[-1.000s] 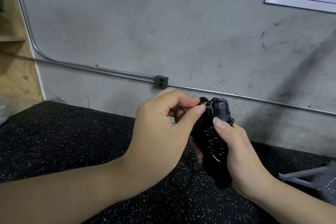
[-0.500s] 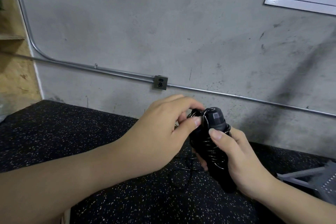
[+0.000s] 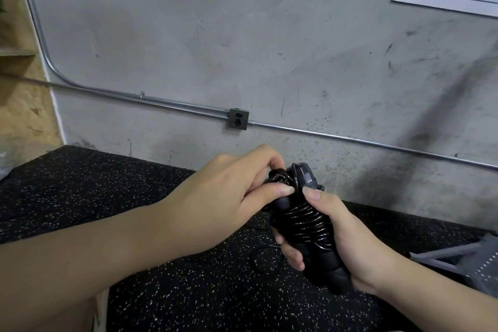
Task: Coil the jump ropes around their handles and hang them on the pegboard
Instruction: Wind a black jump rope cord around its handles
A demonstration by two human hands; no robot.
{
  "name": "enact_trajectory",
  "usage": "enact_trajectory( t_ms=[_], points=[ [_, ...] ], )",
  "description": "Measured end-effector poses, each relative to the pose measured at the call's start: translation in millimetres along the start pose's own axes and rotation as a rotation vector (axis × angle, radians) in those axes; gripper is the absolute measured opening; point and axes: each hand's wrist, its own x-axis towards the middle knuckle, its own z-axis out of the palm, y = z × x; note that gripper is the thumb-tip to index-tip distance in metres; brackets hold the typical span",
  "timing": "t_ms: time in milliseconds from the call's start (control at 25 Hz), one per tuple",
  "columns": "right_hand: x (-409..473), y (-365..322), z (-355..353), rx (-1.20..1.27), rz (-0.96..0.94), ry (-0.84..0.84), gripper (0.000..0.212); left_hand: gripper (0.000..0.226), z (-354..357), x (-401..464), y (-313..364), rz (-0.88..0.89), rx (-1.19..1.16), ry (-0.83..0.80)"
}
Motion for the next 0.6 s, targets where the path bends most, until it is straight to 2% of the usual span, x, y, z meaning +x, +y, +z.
enact_trajectory(
  t_ms=[120, 320, 600],
  points=[
    [-1.1, -0.5, -0.2, 0.065, 0.037, -0.04, 0.058, 0.012, -1.7, 0.2, 2.2, 0.0, -0.06, -0.029],
    [-2.0, 0.8, -0.6, 0.046, 0.051, -0.018, 0.06, 0.012, 7.4, -3.6, 12.5, -0.142, -0.248, 0.026],
    [-9.0, -0.6, 1.1, 0.006, 0.052, 0.008, 0.057, 0.013, 7.6, -5.5, 18.6, -0.144, -0.148, -0.025]
  ],
)
